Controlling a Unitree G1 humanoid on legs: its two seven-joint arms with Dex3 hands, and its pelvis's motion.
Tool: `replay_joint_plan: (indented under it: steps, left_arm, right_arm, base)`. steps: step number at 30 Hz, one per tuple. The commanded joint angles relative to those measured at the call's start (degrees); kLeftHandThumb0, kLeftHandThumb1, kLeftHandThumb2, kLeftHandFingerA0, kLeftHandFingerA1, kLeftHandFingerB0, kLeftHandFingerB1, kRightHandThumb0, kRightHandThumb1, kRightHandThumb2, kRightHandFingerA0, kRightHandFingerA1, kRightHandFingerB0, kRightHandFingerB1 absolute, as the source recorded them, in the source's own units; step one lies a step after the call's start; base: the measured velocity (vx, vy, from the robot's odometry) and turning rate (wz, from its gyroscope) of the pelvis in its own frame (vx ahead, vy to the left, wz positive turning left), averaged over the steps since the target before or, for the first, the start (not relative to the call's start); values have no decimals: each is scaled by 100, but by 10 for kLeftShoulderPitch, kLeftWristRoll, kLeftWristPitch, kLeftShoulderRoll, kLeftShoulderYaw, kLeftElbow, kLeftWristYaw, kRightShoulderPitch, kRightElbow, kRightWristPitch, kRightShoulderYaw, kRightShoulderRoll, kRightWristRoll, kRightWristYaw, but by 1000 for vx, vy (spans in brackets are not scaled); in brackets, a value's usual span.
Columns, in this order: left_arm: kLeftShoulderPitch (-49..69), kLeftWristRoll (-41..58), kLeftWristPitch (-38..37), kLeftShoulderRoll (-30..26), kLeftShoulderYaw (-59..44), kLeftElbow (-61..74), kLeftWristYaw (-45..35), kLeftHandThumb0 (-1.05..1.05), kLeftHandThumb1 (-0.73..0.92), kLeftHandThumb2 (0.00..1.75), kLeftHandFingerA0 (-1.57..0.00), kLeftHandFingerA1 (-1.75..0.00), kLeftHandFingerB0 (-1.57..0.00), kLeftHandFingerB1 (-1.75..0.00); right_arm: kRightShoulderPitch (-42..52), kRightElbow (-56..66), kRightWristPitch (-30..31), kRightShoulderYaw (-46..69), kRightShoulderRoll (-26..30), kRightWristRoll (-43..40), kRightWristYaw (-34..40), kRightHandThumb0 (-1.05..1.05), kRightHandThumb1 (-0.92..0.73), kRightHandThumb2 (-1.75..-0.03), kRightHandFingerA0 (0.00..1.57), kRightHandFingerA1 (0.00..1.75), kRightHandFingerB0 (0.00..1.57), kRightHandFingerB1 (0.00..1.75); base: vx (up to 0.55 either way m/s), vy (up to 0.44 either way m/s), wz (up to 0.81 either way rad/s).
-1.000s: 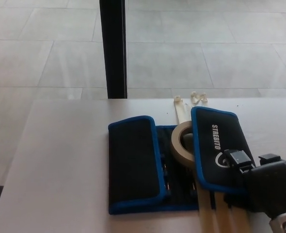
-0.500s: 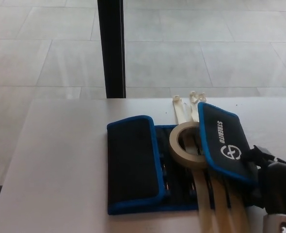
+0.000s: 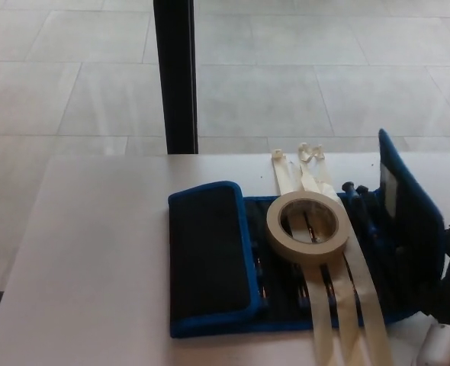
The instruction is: The robot uses its right hand to open a black folded toolkit cover kept in the middle of the desk
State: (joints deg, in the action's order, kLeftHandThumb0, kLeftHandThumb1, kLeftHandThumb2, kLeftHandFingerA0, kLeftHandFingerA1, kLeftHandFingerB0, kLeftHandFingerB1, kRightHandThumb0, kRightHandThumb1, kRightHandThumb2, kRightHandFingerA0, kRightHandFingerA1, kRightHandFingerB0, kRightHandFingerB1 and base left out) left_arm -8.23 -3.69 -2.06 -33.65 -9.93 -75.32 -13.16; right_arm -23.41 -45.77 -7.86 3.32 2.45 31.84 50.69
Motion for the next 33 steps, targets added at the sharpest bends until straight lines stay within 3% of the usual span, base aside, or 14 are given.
replay_joint_plan:
  steps: [1,2,4,11,17,18,21,26,28,29,30,31,32,33]
  left_arm:
    - [5,3,6,-8,-3,-4,-3,-97,92,81,-25,-47,-21,-35]
    - [6,6,6,-8,-5,-3,-3,-96,92,78,-28,-46,-25,-34]
    - [7,9,3,-8,-9,-3,-3,-103,85,89,-27,-50,-22,-37]
    - [8,14,8,-11,-14,-2,-4,-101,91,81,-25,-51,-21,-35]
    - [13,12,1,-9,-12,-5,-1,-102,91,81,-26,-49,-21,-34]
    - [13,11,0,-10,-11,-4,-1,-100,92,81,-26,-49,-19,-34]
    - [12,10,4,-11,-10,-4,-2,-101,92,80,-25,-49,-20,-34]
    - [15,14,5,-8,-14,-3,3,-103,91,80,-26,-49,-21,-34]
    - [15,13,4,-9,-13,-4,3,-103,92,79,-26,-49,-21,-34]
    - [14,11,3,-9,-12,-4,2,-98,77,113,-20,-53,-20,-44]
    - [14,9,1,-9,-9,-4,2,-104,92,79,-24,-48,-20,-34]
    - [13,10,3,-9,-10,-4,2,-101,92,78,-26,-49,-23,-34]
    - [12,12,8,-9,-13,-5,0,-98,75,115,-21,-53,-21,-44]
    - [10,13,10,-10,-13,-6,-1,-98,92,73,-27,-46,-28,-34]
  right_arm:
    - [-135,74,-60,356,-30,-486,18,-15,-64,-73,78,116,86,81]
    - [-147,69,-46,377,-16,-498,21,-23,-62,-68,73,142,82,80]
    - [-170,59,-21,420,17,-526,21,-22,-62,-69,68,138,76,81]
    - [-182,16,-1,508,118,-549,-25,-33,-67,-72,49,147,59,114]
    - [-164,-16,17,547,186,-527,-63,-34,-66,-73,37,121,64,109]
    - [-155,-25,18,555,206,-520,-72,-33,-61,-78,60,136,74,105]
    - [-144,-40,9,572,229,-516,-95,-20,-40,-105,53,140,73,105]
    - [-124,-40,7,592,253,-507,-131,-15,-33,-113,52,138,77,102]
    - [-114,-44,-2,599,273,-503,-151,-13,-27,-115,64,132,85,101]
    - [-110,-46,-7,600,279,-500,-162,-19,-33,-110,71,129,86,100]
    - [-94,-48,-15,596,290,-489,-187,-28,-39,-106,86,131,88,101]
    - [-87,-48,-16,596,296,-486,-201,-28,-38,-109,92,124,90,96]
    - [-77,-50,-16,598,305,-486,-222,-26,-39,-112,102,114,91,93]
    - [-48,-58,-12,580,318,-463,-260,-38,-58,-96,115,130,86,80]
  base:
    - [0,0,0]
    - [0,0,0]
    - [0,0,0]
    - [0,0,0]
    - [0,0,0]
    - [0,0,0]
    - [0,0,0]
    - [0,0,0]
    - [0,0,0]
    - [0,0,0]
    - [0,0,0]
    - [0,0,0]
    - [0,0,0]
    - [0,0,0]
